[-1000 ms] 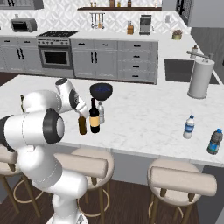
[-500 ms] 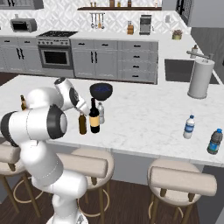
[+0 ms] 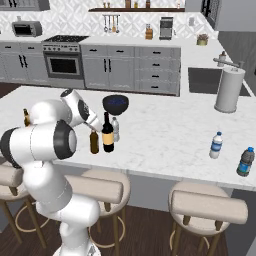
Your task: Move the plastic bottles in the middle to the plastics group, and the glass bottles in the middle to the glass group.
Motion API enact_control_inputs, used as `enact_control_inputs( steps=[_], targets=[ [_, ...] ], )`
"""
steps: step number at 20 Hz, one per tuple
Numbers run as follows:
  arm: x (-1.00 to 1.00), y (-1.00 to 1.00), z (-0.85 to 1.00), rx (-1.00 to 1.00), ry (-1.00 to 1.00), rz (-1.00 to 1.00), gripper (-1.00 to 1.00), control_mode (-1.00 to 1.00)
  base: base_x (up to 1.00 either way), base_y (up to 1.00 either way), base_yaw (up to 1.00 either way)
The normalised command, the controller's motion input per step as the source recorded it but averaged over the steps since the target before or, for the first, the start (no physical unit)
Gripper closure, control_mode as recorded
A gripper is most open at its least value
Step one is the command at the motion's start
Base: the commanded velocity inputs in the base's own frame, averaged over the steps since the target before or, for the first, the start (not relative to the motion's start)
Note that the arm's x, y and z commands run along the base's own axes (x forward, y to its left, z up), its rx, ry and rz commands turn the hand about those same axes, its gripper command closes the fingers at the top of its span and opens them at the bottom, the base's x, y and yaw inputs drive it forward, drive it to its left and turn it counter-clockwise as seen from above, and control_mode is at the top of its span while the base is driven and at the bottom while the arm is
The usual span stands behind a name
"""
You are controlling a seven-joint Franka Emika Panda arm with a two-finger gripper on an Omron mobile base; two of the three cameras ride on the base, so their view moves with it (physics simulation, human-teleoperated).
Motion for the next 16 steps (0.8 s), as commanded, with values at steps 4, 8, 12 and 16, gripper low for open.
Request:
enact_control_inputs(
  steps=[4, 8, 12, 16],
  targets=[
    [-0.37, -0.06, -0.05, 0.0, -0.06, 0.0, 1.0, -1.0, 0.0, 0.0, 0.0],
    [-0.51, -0.01, 0.1, 0.02, -0.12, 0.01, 1.0, -1.0, 0.0, 0.0, 0.0],
    [-0.55, -0.02, 0.27, 0.04, -0.02, 0.0, 1.0, -1.0, 0.0, 0.0, 0.0],
    [-0.53, -0.18, 0.24, 0.07, 0.0, 0.0, 1.0, -1.0, 0.0, 0.0, 0.0]
  ],
)
